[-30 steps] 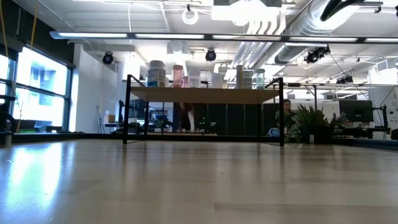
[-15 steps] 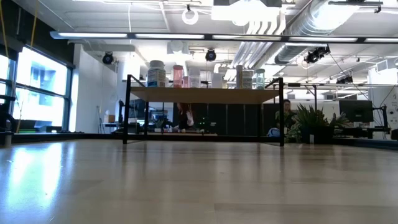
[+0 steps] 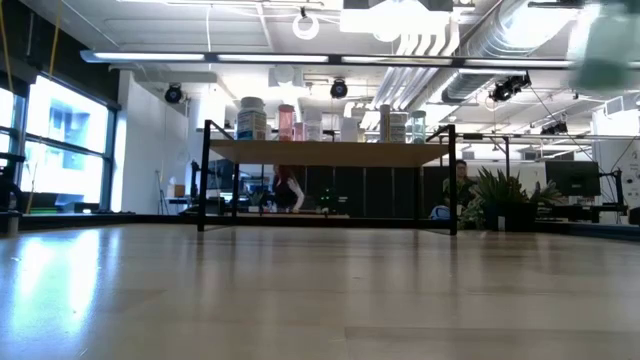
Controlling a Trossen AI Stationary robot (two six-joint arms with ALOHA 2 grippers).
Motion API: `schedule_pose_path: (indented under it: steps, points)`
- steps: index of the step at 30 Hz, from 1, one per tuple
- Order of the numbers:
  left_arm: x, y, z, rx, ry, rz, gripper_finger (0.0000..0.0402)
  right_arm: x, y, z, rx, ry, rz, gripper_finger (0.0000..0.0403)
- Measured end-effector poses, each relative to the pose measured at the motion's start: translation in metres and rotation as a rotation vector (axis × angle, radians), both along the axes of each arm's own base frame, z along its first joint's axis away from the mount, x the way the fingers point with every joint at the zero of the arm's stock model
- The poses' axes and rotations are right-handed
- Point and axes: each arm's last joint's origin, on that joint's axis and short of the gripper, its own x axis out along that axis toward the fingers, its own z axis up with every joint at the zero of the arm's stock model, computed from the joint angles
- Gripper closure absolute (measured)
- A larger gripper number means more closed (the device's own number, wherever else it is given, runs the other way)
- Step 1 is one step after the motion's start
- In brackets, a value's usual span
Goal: Pick and place medicine bottles onto shelf by color
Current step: Put the green transparent pill bottle on the shelf
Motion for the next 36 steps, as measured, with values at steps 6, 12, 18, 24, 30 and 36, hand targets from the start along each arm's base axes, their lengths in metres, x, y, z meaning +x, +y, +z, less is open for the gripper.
schedule_pose_path:
  steps: [6, 12, 18, 24, 30, 36]
  points:
    - [-0.001, 0.025, 0.003, 0.042, -0.021, 0.068, 0.0209, 0.016, -0.033, 0.034, -0.118, -0.026, 0.038, 0.0308]
    - [-0.005, 0.048, 0.004, 0.09, -0.024, 0.125, 0.0209, 0.03, -0.079, 0.067, -0.219, -0.018, 0.098, 0.0308]
    - [-0.01, 0.069, 0.004, 0.131, -0.01, 0.177, 0.0209, 0.042, -0.134, 0.096, -0.297, -0.034, 0.152, 0.0308]
    - [-0.015, 0.09, 0.003, 0.18, 0.008, 0.225, 0.0209, 0.044, -0.194, 0.124, -0.364, -0.068, 0.164, 0.0308]
    - [-0.02, 0.11, 0.003, 0.185, 0.015, 0.296, 0.0209, 0.035, -0.252, 0.144, -0.432, -0.069, 0.148, 0.0308]
    - [-0.024, 0.124, 0.003, 0.185, 0.02, 0.347, 0.0209, 0.019, -0.298, 0.159, -0.491, -0.061, 0.141, 0.0308]
